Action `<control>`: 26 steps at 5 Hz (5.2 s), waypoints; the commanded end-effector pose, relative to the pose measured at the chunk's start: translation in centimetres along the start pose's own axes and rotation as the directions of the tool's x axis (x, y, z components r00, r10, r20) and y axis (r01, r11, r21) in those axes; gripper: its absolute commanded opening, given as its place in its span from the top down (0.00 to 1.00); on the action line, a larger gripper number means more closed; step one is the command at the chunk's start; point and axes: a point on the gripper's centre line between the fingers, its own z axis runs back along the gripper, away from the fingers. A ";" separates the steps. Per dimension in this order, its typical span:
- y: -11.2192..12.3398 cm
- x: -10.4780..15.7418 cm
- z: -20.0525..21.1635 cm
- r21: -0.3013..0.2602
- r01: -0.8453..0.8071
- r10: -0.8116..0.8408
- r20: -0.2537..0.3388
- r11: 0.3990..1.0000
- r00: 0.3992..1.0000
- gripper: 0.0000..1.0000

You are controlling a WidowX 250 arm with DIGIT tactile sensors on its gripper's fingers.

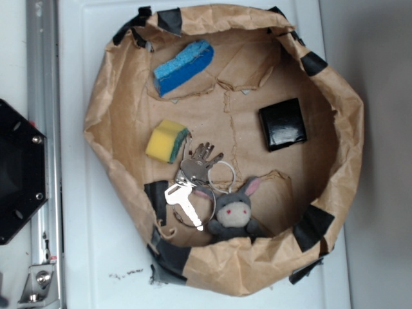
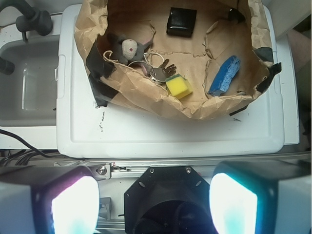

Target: Grab the black box.

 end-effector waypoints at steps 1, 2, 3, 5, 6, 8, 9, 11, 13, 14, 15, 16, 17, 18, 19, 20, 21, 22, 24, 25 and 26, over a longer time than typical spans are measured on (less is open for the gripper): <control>0.0 0.0 0.0 0.000 0.000 0.000 0.000 1.000 1.000 0.00; 1.1 4.8 -2.4 0.066 0.018 -0.019 0.013 0.998 1.000 0.00; 1.8 8.7 -5.5 0.116 0.032 -0.034 0.019 0.993 0.999 0.00; 2.4 13.2 -10.9 0.155 0.109 -0.122 0.073 0.982 0.990 0.00; 2.4 13.2 -10.9 0.155 0.109 -0.122 0.073 0.982 0.990 0.00; 2.4 13.2 -10.9 0.155 0.109 -0.122 0.073 0.982 0.990 0.00; 3.4 16.2 -15.1 0.187 0.046 -0.060 0.071 0.981 0.996 0.00; 4.2 18.5 -18.9 0.089 0.050 -0.062 0.131 0.995 0.989 0.00; 5.0 19.0 -18.3 0.043 0.044 -0.052 0.192 0.998 0.980 0.00; 4.9 19.7 -17.9 0.057 0.034 -0.045 0.196 0.998 0.980 0.00; 4.9 19.9 -18.2 0.063 0.033 -0.045 0.195 0.997 0.980 0.00; 4.8 19.9 -18.2 0.055 0.040 -0.051 0.229 0.998 0.972 0.00; 5.0 20.4 -21.2 0.059 0.058 -0.070 0.228 0.997 0.971 0.00; 5.6 20.5 -23.0 0.056 0.051 -0.061 0.195 0.997 0.979 0.00; 6.7 20.8 -24.1 0.058 0.029 -0.038 0.162 0.998 0.986 0.00; 7.2 20.5 -23.4 0.065 0.012 -0.023 0.179 0.998 0.984 0.00; 7.1 20.4 -23.4 0.072 0.020 -0.033 0.185 0.997 0.982 0.00; 7.0 20.2 -23.1 0.066 0.014 -0.026 0.190 0.998 0.981 1.00; 6.9 18.7 -17.9 -0.055 0.047 -0.038 0.145 0.997 0.989 1.00; 6.2 17.4 -15.5 -0.151 0.127 -0.104 0.147 0.980 0.984 1.00; 5.5 16.8 -15.4 -0.138 0.144 -0.124 0.145 0.980 0.982 1.00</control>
